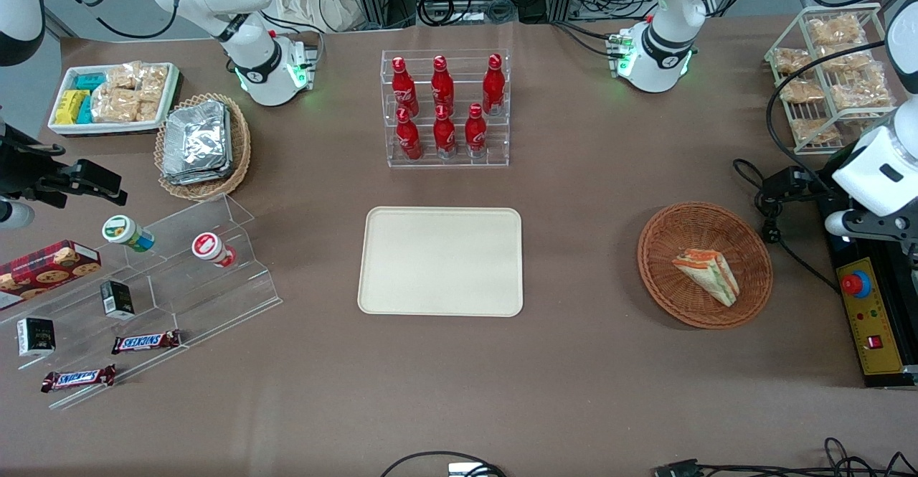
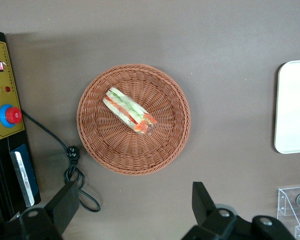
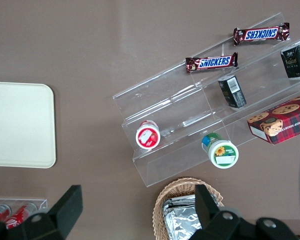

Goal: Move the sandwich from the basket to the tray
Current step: 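Move the left gripper over the sandwich in the wicker basket and lower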

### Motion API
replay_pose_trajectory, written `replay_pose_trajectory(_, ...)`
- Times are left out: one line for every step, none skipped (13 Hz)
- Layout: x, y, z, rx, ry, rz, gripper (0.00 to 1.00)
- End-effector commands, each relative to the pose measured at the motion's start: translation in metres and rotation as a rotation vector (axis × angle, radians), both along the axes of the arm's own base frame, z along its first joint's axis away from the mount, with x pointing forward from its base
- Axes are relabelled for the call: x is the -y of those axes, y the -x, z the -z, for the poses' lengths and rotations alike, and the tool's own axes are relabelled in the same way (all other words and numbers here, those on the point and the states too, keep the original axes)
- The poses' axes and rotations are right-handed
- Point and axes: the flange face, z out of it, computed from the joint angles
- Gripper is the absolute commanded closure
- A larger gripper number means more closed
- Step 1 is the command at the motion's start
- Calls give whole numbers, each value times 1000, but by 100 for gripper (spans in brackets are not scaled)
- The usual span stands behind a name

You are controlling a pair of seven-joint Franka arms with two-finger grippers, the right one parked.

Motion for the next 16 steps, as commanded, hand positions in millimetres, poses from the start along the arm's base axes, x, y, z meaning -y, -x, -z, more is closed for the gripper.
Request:
replay_pose_trajectory(1,-4,-7,10,-3,-6,0)
replay_pose_trajectory(1,-4,-6,9,-3,-6,0)
replay_pose_trajectory(0,-4,-5,11,-7,-10,0)
replay_pose_trajectory(-1,-7,1,2,-13,-8,0)
replay_pose_trajectory(-3,-11,12,-16,-27,-9,0)
replay_pose_trajectory(-4,-15,23,-23,-32,-11,0)
replay_pose_trajectory(-5,-17,35,-25,-32,-21,0)
replay_pose_trajectory(-5,-19,54,-32,-36,-64,0)
replay_pose_trajectory(-5,-24,75,-10,-48,-146,0)
replay_pose_trajectory(-7,-29,97,-11,-56,-226,0)
replay_pose_trajectory(-8,-35,112,-8,-57,-312,0)
replay_pose_trajectory(-8,-40,125,-9,-59,-399,0)
replay_pose_trajectory(-7,-44,135,-6,-60,-466,0)
replay_pose_trajectory(-5,-47,151,-11,-63,-540,0)
replay_pose_trajectory(-4,-44,169,-16,-65,-582,0)
replay_pose_trajectory(-4,-41,184,4,-60,-598,0)
